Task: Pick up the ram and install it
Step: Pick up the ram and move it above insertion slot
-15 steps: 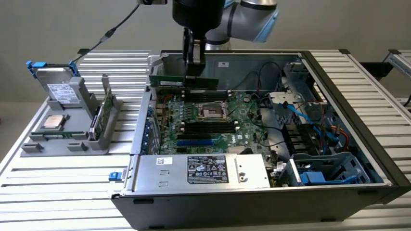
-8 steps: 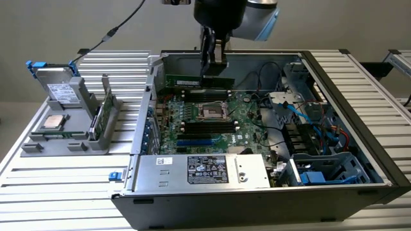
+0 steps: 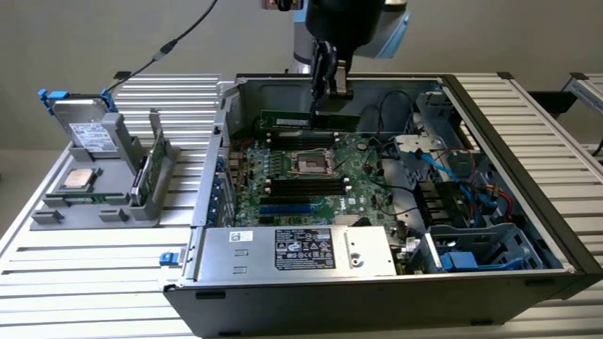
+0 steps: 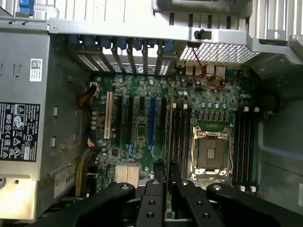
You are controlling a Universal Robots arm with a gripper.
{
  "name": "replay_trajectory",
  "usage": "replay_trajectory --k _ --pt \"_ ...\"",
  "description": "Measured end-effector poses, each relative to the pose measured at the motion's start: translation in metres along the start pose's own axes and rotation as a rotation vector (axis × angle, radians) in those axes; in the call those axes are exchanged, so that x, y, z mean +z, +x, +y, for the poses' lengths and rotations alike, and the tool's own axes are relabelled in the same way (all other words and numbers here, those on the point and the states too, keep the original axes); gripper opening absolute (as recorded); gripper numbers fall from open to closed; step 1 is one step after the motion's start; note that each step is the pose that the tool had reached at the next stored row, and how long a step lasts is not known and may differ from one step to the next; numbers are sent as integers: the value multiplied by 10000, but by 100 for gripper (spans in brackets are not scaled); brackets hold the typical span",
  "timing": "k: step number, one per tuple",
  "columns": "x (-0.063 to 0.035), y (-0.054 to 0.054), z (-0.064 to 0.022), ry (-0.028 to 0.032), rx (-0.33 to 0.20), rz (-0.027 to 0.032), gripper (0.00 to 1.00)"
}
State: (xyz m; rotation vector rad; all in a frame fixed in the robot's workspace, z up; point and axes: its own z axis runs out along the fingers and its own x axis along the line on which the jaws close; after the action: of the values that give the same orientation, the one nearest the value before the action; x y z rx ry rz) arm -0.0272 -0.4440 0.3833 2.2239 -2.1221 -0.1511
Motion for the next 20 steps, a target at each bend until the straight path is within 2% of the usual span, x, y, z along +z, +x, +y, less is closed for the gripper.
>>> replay_trajectory --k 12,20 --pt "175 -70 -24 96 -16 6 14" --pt "285 -225 -44 198 -204 40 14"
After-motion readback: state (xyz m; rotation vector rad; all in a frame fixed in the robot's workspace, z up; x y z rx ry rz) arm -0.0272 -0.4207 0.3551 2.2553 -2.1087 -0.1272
